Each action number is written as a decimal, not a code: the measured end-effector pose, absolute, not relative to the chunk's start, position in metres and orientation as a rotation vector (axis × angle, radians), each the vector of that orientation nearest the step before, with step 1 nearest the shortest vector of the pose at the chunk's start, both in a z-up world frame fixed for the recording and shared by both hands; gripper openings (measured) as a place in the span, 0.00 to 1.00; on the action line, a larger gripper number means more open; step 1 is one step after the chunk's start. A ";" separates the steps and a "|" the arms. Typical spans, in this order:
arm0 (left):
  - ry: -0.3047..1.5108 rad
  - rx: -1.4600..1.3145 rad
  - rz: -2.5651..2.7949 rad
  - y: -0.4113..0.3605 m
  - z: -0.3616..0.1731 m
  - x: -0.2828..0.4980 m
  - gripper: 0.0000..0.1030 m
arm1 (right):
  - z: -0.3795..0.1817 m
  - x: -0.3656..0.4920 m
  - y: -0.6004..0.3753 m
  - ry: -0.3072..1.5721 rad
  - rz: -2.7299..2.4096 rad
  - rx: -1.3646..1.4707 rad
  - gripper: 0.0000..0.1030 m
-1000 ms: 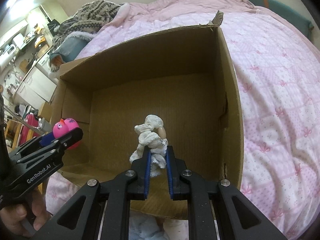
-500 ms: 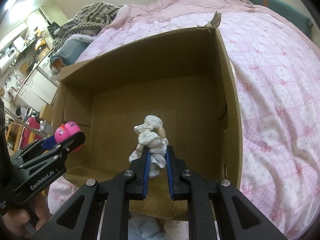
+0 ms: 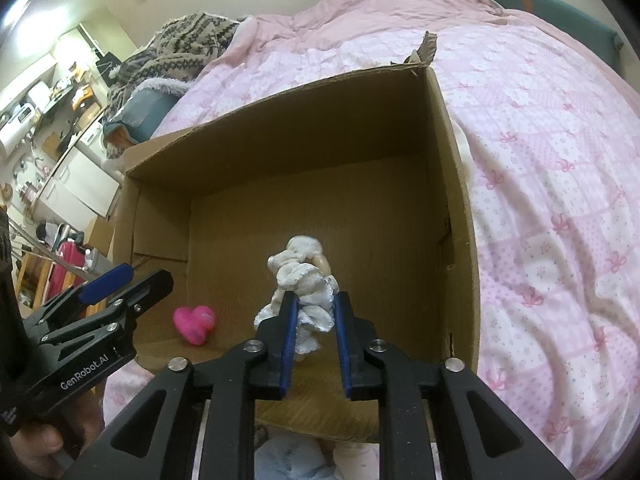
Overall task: Organize soft objects
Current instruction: 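Carry the duck and scrunchie into the box and open both tools, then move the right tool to the white cloth toy and grasp it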
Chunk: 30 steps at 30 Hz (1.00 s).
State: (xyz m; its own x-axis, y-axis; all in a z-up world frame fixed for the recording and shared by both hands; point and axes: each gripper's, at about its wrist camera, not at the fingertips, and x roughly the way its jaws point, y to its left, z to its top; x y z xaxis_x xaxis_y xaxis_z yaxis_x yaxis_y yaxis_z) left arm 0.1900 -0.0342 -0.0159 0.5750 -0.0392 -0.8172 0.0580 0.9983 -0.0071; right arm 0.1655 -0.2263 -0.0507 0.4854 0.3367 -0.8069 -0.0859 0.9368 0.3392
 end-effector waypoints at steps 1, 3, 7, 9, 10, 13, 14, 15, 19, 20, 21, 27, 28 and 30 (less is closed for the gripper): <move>0.956 0.013 -0.055 -0.032 -0.015 0.190 0.64 | -0.050 0.165 -0.227 1.033 0.260 0.270 0.22; 0.952 0.002 -0.053 -0.030 -0.014 0.190 0.65 | -0.050 0.165 -0.228 1.030 0.258 0.275 0.26; 0.941 0.004 -0.056 -0.030 -0.011 0.188 0.67 | -0.043 0.163 -0.234 0.992 0.251 0.315 0.77; 0.940 0.009 -0.053 -0.031 -0.011 0.187 0.67 | -0.036 0.160 -0.236 0.956 0.239 0.319 0.77; 0.940 0.007 -0.053 -0.031 -0.010 0.187 0.67 | -0.034 0.160 -0.237 0.948 0.241 0.317 0.77; 0.937 0.005 -0.053 -0.031 -0.008 0.185 0.67 | -0.031 0.158 -0.241 0.936 0.242 0.335 0.77; 0.936 0.005 -0.051 -0.031 -0.007 0.184 0.67 | -0.031 0.157 -0.241 0.936 0.241 0.336 0.77; 0.935 0.005 -0.051 -0.030 -0.006 0.183 0.67 | -0.030 0.156 -0.242 0.935 0.241 0.338 0.77; 0.924 0.006 -0.043 -0.025 -0.001 0.176 0.67 | -0.026 0.152 -0.243 0.922 0.236 0.329 0.77; 0.923 0.005 -0.041 -0.023 0.000 0.174 0.67 | -0.025 0.152 -0.242 0.920 0.236 0.328 0.77; 0.923 0.003 -0.038 -0.021 0.001 0.172 0.67 | -0.023 0.150 -0.243 0.917 0.235 0.326 0.77; 0.909 -0.001 -0.022 -0.012 0.011 0.160 0.67 | -0.014 0.139 -0.243 0.898 0.238 0.305 0.77; 0.909 -0.003 -0.019 -0.011 0.012 0.157 0.67 | -0.012 0.138 -0.242 0.896 0.238 0.300 0.77; 0.912 -0.010 -0.016 -0.009 0.013 0.153 0.67 | -0.009 0.134 -0.241 0.891 0.239 0.287 0.77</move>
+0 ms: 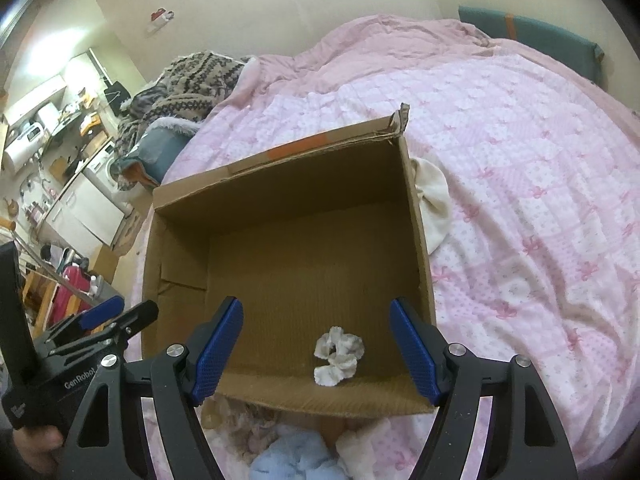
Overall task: Organize soft objects
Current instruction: 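Move the right tool to the white cloth toy and grasp it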
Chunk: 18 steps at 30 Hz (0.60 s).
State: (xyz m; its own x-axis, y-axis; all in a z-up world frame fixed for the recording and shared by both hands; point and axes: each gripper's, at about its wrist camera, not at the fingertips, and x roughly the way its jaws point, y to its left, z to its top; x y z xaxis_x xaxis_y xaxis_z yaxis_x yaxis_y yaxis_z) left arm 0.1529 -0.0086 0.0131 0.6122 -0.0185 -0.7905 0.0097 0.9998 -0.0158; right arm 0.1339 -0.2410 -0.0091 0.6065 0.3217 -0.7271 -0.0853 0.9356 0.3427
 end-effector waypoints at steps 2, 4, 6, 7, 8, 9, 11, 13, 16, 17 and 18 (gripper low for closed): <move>0.912 -0.019 -0.012 -0.006 0.014 0.147 0.67 | -0.006 0.129 -0.241 0.885 0.239 0.271 0.77; 0.914 -0.024 -0.009 -0.004 0.015 0.141 0.67 | -0.005 0.123 -0.241 0.883 0.238 0.267 0.77; 0.913 -0.025 -0.007 -0.002 0.016 0.135 0.67 | -0.005 0.116 -0.240 0.888 0.237 0.270 0.77; 0.913 -0.025 -0.004 -0.001 0.016 0.131 0.67 | -0.005 0.113 -0.240 0.891 0.238 0.271 0.77; 0.912 -0.027 -0.003 0.000 0.017 0.128 0.67 | -0.005 0.110 -0.239 0.894 0.238 0.271 0.77; 0.913 -0.030 -0.002 0.001 0.016 0.125 0.67 | -0.005 0.107 -0.239 0.897 0.239 0.269 0.77; 0.915 -0.036 -0.002 0.003 0.016 0.118 0.67 | -0.005 0.100 -0.237 0.902 0.241 0.265 0.77; 0.915 -0.036 0.001 0.005 0.016 0.113 0.67 | -0.006 0.093 -0.235 0.912 0.241 0.261 0.77; 0.908 -0.042 0.008 0.007 0.015 0.105 0.67 | -0.010 0.083 -0.235 0.939 0.241 0.282 0.77; 0.908 -0.051 0.011 0.008 0.014 0.104 0.67 | -0.013 0.078 -0.236 0.947 0.242 0.293 0.77; 0.910 -0.060 0.013 0.009 0.013 0.103 0.67 | -0.015 0.073 -0.238 0.959 0.241 0.304 0.77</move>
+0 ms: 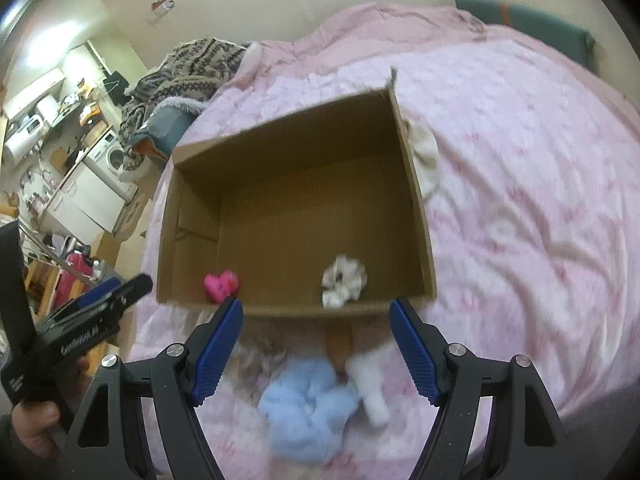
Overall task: Organize soft objects
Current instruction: 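Move the right tool to the white cloth toy and grasp it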
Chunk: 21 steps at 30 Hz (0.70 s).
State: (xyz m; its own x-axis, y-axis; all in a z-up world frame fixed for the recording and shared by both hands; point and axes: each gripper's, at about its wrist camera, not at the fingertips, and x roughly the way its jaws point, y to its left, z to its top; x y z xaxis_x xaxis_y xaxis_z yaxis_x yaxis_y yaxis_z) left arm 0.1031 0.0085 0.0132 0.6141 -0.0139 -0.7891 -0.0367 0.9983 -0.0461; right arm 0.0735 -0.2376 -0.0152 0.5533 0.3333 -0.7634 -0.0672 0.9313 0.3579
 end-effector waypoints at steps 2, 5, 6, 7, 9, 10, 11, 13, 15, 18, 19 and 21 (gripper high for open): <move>0.917 -0.077 0.015 0.009 0.012 0.103 0.67 | -0.019 0.066 -0.238 0.980 0.237 0.310 0.77; 0.899 -0.081 0.008 0.009 0.013 0.097 0.67 | -0.022 0.060 -0.236 1.001 0.233 0.285 0.77; 0.891 -0.074 0.004 0.009 0.013 0.094 0.67 | -0.022 0.058 -0.234 1.006 0.228 0.271 0.77; 0.879 -0.066 0.000 0.011 0.015 0.089 0.67 | -0.022 0.058 -0.233 1.009 0.222 0.256 0.77; 0.873 -0.058 0.006 0.016 0.016 0.081 0.67 | -0.021 0.056 -0.231 0.996 0.207 0.235 0.77; 0.887 -0.064 0.009 0.021 0.015 0.077 0.67 | -0.020 0.055 -0.232 0.981 0.198 0.232 0.77; 0.896 -0.071 0.013 0.024 0.014 0.074 0.67 | -0.018 0.054 -0.234 0.960 0.186 0.239 0.77; 0.915 -0.089 0.023 0.031 0.012 0.068 0.67 | -0.017 0.052 -0.240 0.934 0.171 0.267 0.77; 0.931 -0.117 0.037 0.035 0.009 0.064 0.67 | -0.013 0.049 -0.248 0.909 0.162 0.298 0.77; 0.947 -0.162 0.058 0.040 0.005 0.058 0.67 | -0.008 0.043 -0.259 0.871 0.147 0.323 0.77; 0.950 -0.176 0.061 0.040 0.005 0.056 0.67 | -0.007 0.042 -0.263 0.859 0.156 0.337 0.77; 0.963 -0.201 0.069 0.042 0.003 0.052 0.67 | -0.009 0.042 -0.267 0.867 0.145 0.340 0.77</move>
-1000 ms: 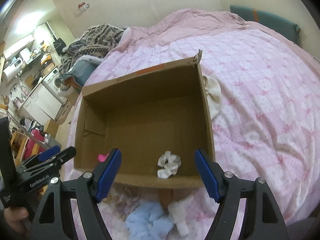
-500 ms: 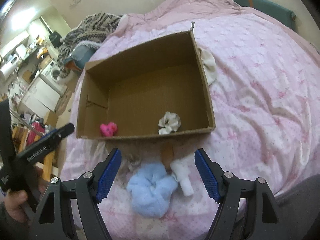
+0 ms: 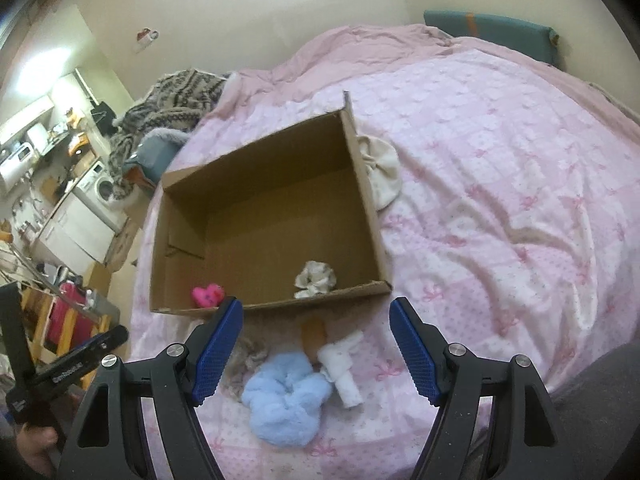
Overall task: Organize soft objects
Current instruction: 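Move the right tool to the white cloth toy and grasp it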
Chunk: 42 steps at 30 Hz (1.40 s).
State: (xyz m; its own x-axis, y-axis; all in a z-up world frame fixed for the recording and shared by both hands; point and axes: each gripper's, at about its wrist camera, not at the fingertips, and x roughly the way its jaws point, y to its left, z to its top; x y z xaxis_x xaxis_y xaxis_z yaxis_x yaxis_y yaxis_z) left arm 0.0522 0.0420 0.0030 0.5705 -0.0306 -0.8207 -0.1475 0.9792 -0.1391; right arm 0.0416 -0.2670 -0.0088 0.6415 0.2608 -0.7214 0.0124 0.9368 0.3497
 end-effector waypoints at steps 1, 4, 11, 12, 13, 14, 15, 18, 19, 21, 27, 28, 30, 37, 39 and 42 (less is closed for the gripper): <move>0.976 -0.211 0.068 0.042 0.001 0.050 0.67 | -0.010 0.042 -0.268 0.875 0.142 0.342 0.77; 1.015 -0.202 0.077 0.038 -0.006 0.048 0.67 | -0.015 0.044 -0.269 0.920 0.167 0.378 0.77; 1.055 -0.206 0.068 0.033 -0.014 0.047 0.67 | -0.048 0.056 -0.266 1.124 0.171 0.421 0.62; 1.057 -0.210 0.068 0.034 -0.014 0.047 0.67 | -0.056 0.060 -0.266 1.161 0.170 0.435 0.57; 1.061 -0.214 0.068 0.034 -0.015 0.048 0.67 | -0.063 0.064 -0.267 1.193 0.163 0.444 0.55; 1.065 -0.216 0.071 0.035 -0.016 0.049 0.67 | -0.071 0.067 -0.268 1.219 0.156 0.464 0.55; 1.069 -0.218 0.075 0.036 -0.018 0.049 0.67 | -0.077 0.070 -0.270 1.237 0.154 0.492 0.55; 1.086 -0.232 0.088 0.039 -0.021 0.051 0.67 | -0.094 0.078 -0.273 1.282 0.137 0.551 0.54; 1.092 -0.237 0.088 0.039 -0.023 0.051 0.67 | -0.098 0.081 -0.273 1.296 0.137 0.565 0.54; 1.097 -0.245 0.086 0.039 -0.024 0.051 0.67 | -0.108 0.084 -0.270 1.324 0.132 0.577 0.50; 1.108 -0.244 0.079 0.036 -0.026 0.054 0.67 | -0.122 0.091 -0.261 1.364 0.148 0.590 0.30; 1.111 -0.244 0.079 0.037 -0.027 0.055 0.67 | -0.121 0.092 -0.259 1.362 0.164 0.584 0.21; 1.118 -0.248 0.081 0.037 -0.028 0.056 0.67 | -0.116 0.092 -0.254 1.347 0.172 0.541 0.16; 1.131 -0.293 0.130 0.052 -0.032 0.057 0.67 | -0.088 0.081 -0.266 1.243 0.203 0.599 0.12; 1.130 -0.304 0.154 0.057 -0.033 0.057 0.67 | -0.079 0.076 -0.268 1.225 0.225 0.615 0.12; 1.149 -0.351 0.167 0.065 -0.038 0.057 0.67 | -0.065 0.072 -0.267 1.195 0.278 0.621 0.12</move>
State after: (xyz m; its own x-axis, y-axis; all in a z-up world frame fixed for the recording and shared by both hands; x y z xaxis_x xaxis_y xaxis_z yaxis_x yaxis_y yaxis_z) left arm 0.0567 0.0651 -0.0382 0.4049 -0.0492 -0.9130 -0.3065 0.9335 -0.1862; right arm 0.0719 -0.2668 -0.0646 0.3587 0.5148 -0.7787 0.1175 0.8027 0.5848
